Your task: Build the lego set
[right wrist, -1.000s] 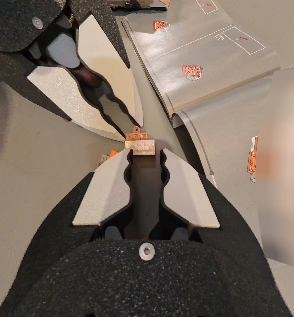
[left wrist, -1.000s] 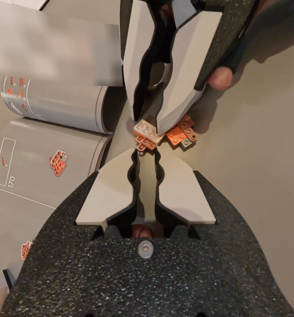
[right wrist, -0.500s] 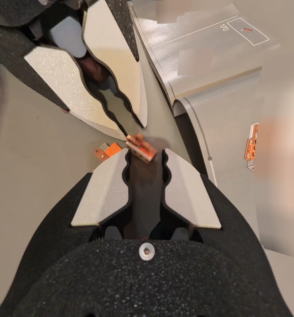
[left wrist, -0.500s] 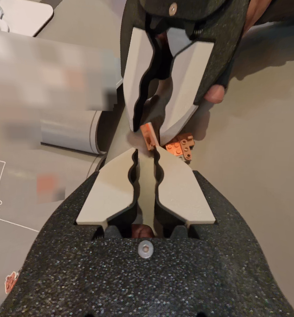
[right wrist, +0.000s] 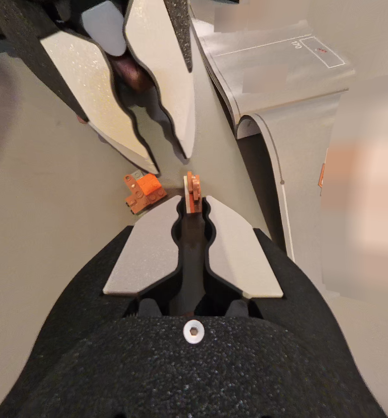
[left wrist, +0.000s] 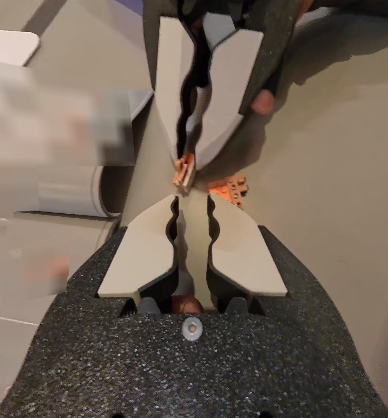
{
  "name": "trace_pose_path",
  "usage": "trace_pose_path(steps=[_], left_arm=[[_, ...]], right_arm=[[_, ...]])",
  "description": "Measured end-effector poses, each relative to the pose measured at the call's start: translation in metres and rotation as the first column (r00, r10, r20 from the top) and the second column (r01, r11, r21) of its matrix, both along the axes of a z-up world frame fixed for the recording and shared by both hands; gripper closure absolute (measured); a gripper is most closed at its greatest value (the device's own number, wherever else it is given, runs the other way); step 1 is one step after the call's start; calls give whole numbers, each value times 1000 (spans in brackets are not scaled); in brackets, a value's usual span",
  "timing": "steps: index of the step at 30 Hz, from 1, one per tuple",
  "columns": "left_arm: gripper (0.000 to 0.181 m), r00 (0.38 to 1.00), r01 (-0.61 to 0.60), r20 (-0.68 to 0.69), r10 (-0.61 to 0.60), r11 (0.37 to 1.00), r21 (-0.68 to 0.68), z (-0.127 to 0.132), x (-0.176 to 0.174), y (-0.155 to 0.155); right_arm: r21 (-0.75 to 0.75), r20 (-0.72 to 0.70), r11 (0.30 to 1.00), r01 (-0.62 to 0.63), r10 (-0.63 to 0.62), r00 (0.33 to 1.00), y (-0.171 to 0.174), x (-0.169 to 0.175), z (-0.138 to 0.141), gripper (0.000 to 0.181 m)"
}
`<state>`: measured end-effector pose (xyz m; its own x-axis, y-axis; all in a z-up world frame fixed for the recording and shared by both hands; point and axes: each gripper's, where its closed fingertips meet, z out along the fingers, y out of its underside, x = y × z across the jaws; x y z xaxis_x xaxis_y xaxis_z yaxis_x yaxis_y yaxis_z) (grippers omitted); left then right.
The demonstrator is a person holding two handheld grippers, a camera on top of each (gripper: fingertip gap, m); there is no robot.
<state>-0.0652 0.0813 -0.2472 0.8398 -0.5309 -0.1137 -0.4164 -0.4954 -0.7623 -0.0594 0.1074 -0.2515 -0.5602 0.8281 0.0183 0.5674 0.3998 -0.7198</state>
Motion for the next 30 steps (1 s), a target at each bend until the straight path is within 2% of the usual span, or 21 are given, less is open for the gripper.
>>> trace_pose_path(steps=[3,8,14,17,21,25,30], left_arm=[[148,998,42,49,-38,997,-72,-5,11,-11],[136,997,-30,68,38,993,-114,-6,17,-12],[132,993,-97,61,105,987,-128,1,26,-16],[130,985,-163,36,168,981,-106,4,28,-18],[129,965,-243,74,251,965,-95,0,42,-20],[129,930,-362,40,366,929,-70,-8,38,-17],[129,895,-446,3,446,894,-54,-10,39,-14]], right_arm=[[14,-17,1000,24,-23,1000,2,7,2,167],[34,-32,999,35,-34,999,-2,15,-1,167],[19,-32,999,34,-33,999,-6,18,0,166],[14,-38,1000,23,-22,999,-8,20,1,166],[17,-37,1000,-20,21,999,-11,24,0,165],[36,-41,998,-51,52,998,-9,25,0,163],[44,-64,998,-42,45,997,-2,27,6,162]])
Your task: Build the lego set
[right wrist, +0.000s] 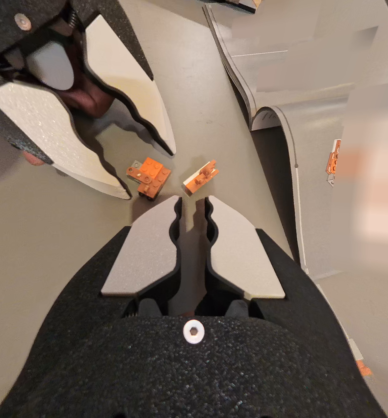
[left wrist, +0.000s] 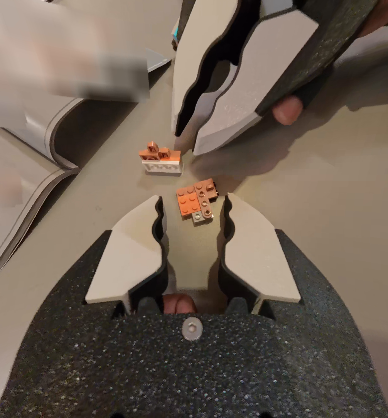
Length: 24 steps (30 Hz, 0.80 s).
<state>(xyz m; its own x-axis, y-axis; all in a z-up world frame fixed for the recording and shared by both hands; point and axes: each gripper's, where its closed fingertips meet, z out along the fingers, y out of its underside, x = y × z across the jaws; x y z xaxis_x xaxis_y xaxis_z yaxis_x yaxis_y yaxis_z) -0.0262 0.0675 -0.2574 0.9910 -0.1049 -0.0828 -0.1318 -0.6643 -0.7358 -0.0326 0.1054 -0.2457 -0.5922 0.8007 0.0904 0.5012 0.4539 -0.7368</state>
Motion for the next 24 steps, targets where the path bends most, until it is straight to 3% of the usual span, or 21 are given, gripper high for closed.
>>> trace_pose_path(steps=[4,9,14,20,24], left_arm=[[133,997,-66,-29,66,998,4,0,-2,4],[148,998,-49,-31,49,999,6,0,4,6],[148,991,136,-17,-136,991,14,1,11,4],[148,915,404,-24,-404,914,23,2,4,-4],[147,883,470,13,-470,883,23,2,0,-9]], right_arm=[[20,-4,1000,-4,4,1000,4,2,-1,161],[22,5,1000,-21,21,1000,7,2,-2,159],[28,24,997,-71,71,997,3,4,-5,155],[30,39,992,-123,121,992,-2,2,-7,147],[35,51,989,-144,142,989,-1,-1,-7,142]])
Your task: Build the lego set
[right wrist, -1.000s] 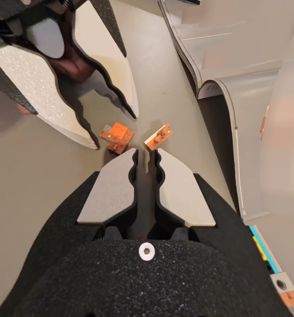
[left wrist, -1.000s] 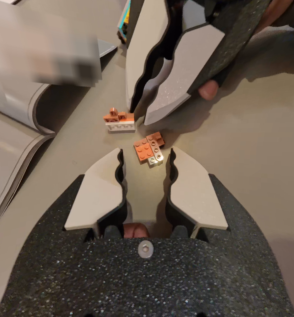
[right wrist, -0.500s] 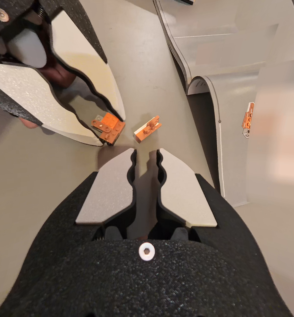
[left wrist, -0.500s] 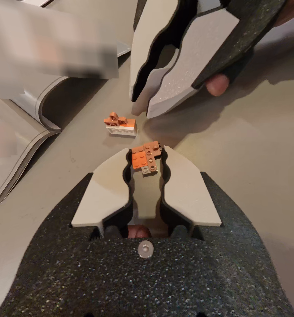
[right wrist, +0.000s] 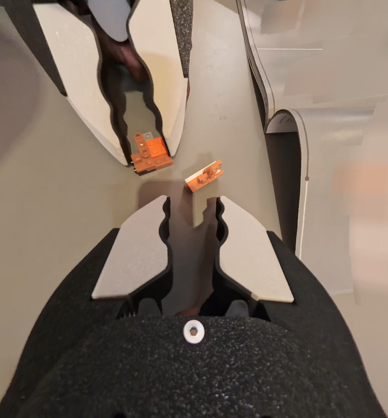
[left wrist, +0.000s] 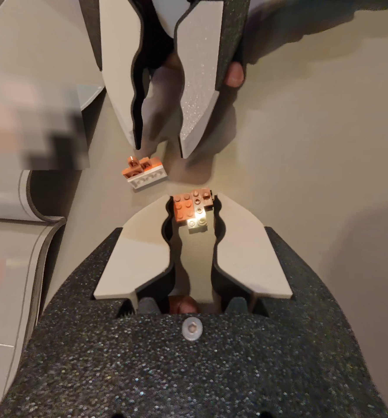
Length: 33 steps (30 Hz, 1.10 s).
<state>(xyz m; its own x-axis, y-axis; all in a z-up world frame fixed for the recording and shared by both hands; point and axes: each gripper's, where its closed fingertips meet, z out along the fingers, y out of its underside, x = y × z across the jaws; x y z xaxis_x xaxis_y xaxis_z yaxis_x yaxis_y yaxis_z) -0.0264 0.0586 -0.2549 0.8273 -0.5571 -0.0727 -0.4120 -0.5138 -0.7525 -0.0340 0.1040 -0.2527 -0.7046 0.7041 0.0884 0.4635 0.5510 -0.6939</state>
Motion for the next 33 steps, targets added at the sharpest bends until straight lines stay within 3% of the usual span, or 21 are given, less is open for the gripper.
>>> trace_pose_path(steps=[6,11,18,29,33], left_arm=[[135,996,-85,39,86,996,-26,1,-2,-4],[144,987,-163,-20,162,984,-69,-7,-10,-4],[149,985,-172,2,173,984,-39,-5,-13,2],[149,983,-184,-10,184,983,-19,-4,-17,-7],[149,984,-176,7,176,984,-17,-1,-15,-10]], right_arm=[[19,2,999,-37,37,999,2,-8,-5,132],[23,-10,996,-92,92,996,-3,-16,-1,132],[57,-17,989,-139,141,990,-12,-20,1,146],[115,19,972,-206,205,979,-43,2,3,144],[116,19,976,-186,185,983,-32,5,4,142]])
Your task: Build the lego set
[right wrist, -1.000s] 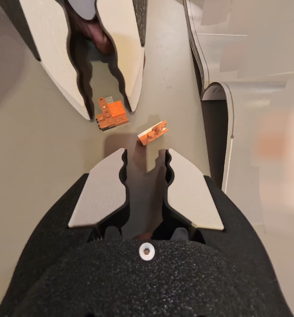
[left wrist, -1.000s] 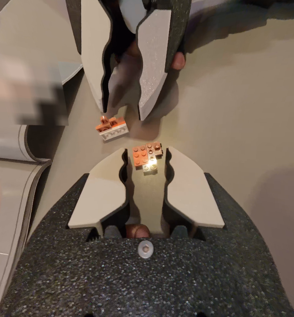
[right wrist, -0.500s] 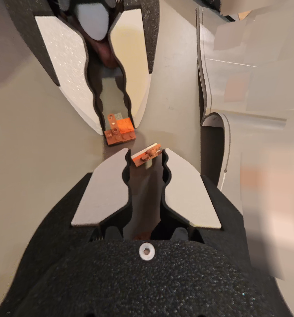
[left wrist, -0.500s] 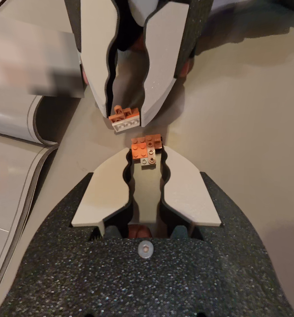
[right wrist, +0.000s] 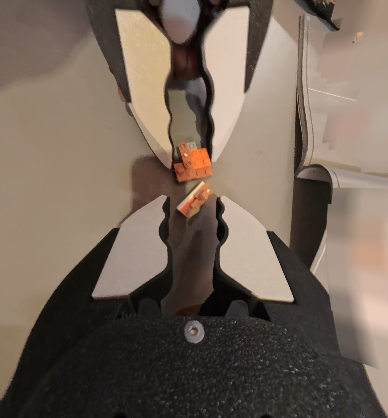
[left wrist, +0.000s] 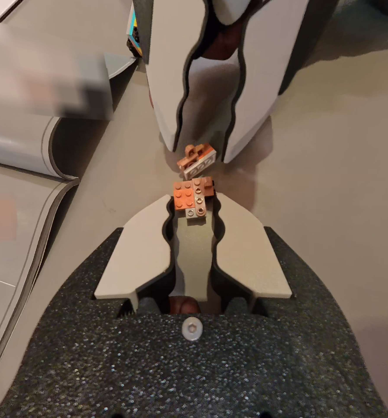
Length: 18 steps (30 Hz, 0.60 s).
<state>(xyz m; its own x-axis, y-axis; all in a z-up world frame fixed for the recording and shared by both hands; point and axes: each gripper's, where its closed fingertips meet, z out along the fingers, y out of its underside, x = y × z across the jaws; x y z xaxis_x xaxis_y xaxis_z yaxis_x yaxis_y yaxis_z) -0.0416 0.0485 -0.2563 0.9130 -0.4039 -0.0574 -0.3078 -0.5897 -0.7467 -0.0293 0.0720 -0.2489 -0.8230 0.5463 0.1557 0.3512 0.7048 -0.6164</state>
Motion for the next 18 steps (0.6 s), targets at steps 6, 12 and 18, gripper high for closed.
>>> trace_pose_path(steps=[6,12,18], left_arm=[[148,999,23,43,-24,1000,12,6,7,-2],[149,999,33,34,-33,999,-4,5,10,-4],[149,999,37,26,-37,999,-23,2,10,-7]], right_arm=[[-19,33,999,30,-29,999,0,15,-2,146],[-38,-16,999,24,-25,1000,-15,18,3,143],[-26,-46,999,-25,24,999,-22,20,6,143]])
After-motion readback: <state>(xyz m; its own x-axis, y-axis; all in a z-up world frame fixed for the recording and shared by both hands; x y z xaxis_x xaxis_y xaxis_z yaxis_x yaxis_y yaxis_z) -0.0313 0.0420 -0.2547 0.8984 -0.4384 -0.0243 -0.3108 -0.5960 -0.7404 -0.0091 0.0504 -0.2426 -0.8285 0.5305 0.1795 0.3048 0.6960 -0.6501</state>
